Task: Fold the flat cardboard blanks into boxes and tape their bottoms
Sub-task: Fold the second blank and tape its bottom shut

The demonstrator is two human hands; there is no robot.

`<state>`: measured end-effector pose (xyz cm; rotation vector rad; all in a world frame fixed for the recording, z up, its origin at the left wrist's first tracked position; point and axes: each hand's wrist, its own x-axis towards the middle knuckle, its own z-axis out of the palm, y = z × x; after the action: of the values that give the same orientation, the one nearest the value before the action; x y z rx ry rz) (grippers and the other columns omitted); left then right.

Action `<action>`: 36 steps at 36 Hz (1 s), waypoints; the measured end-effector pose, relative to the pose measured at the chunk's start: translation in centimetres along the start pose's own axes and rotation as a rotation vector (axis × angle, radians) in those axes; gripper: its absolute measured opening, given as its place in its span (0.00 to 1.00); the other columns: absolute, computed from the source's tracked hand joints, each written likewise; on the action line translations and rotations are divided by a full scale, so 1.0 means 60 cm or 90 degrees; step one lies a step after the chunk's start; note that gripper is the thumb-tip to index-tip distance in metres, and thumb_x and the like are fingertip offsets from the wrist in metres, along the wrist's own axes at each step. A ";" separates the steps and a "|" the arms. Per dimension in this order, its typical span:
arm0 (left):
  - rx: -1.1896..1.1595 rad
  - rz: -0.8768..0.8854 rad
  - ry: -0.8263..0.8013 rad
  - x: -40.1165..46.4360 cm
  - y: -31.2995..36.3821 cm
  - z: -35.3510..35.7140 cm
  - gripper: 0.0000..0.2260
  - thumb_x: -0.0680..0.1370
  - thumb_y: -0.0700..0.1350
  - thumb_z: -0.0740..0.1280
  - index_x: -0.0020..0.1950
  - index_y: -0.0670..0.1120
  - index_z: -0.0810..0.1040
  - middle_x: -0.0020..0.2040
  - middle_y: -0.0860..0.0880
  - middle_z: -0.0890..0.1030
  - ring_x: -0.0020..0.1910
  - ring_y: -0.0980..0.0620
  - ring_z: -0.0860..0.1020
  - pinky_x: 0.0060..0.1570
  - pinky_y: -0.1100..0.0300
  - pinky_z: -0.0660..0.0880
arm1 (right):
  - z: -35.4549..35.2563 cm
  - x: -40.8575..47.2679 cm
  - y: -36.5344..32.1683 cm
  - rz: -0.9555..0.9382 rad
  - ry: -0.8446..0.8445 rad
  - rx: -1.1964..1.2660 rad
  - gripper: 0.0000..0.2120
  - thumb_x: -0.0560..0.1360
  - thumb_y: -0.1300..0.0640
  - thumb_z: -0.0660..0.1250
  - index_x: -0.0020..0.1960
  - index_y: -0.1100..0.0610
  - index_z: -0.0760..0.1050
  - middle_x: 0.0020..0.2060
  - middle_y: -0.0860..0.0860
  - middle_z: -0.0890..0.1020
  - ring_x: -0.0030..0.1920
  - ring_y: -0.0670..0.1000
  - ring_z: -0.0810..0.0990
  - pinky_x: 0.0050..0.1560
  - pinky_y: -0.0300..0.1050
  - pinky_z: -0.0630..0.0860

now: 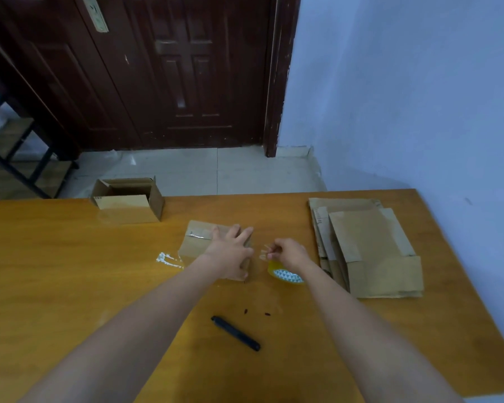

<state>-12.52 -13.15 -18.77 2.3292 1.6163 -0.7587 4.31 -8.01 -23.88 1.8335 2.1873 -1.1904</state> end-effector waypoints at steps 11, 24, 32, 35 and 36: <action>0.027 -0.041 0.040 0.008 0.013 -0.006 0.35 0.74 0.60 0.66 0.75 0.47 0.59 0.77 0.48 0.50 0.74 0.42 0.52 0.66 0.33 0.60 | 0.000 -0.008 0.002 0.003 0.011 0.012 0.04 0.76 0.56 0.66 0.42 0.50 0.74 0.41 0.44 0.79 0.51 0.50 0.78 0.61 0.50 0.70; 0.039 -0.075 0.104 0.030 -0.006 -0.008 0.43 0.74 0.54 0.68 0.78 0.46 0.42 0.76 0.45 0.54 0.73 0.41 0.56 0.69 0.48 0.59 | 0.005 -0.035 0.015 -0.048 -0.059 -0.015 0.04 0.72 0.59 0.71 0.42 0.55 0.76 0.47 0.55 0.82 0.52 0.55 0.78 0.50 0.45 0.72; -0.108 0.044 0.326 -0.018 0.010 0.023 0.24 0.75 0.53 0.57 0.66 0.41 0.71 0.70 0.41 0.68 0.69 0.42 0.67 0.62 0.51 0.69 | 0.033 -0.046 -0.008 -0.080 -0.040 -0.098 0.05 0.76 0.53 0.67 0.41 0.47 0.74 0.38 0.43 0.76 0.54 0.52 0.76 0.52 0.46 0.61; -0.240 0.038 0.355 -0.044 0.052 0.040 0.15 0.79 0.52 0.54 0.55 0.43 0.72 0.54 0.46 0.75 0.53 0.47 0.75 0.39 0.58 0.70 | 0.039 -0.048 -0.018 -0.098 -0.014 -0.090 0.04 0.75 0.54 0.65 0.44 0.48 0.78 0.45 0.47 0.81 0.56 0.53 0.76 0.53 0.48 0.63; -0.291 0.001 0.300 -0.044 0.065 0.051 0.13 0.80 0.52 0.55 0.57 0.44 0.70 0.55 0.48 0.74 0.53 0.48 0.74 0.40 0.58 0.68 | 0.040 -0.050 -0.021 -0.098 -0.002 -0.087 0.06 0.74 0.55 0.65 0.48 0.49 0.79 0.48 0.47 0.82 0.56 0.52 0.76 0.55 0.48 0.63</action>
<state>-10.54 -18.14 -20.44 2.2539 1.7231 0.1790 3.10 -11.82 -23.46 1.6359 2.3797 -1.0360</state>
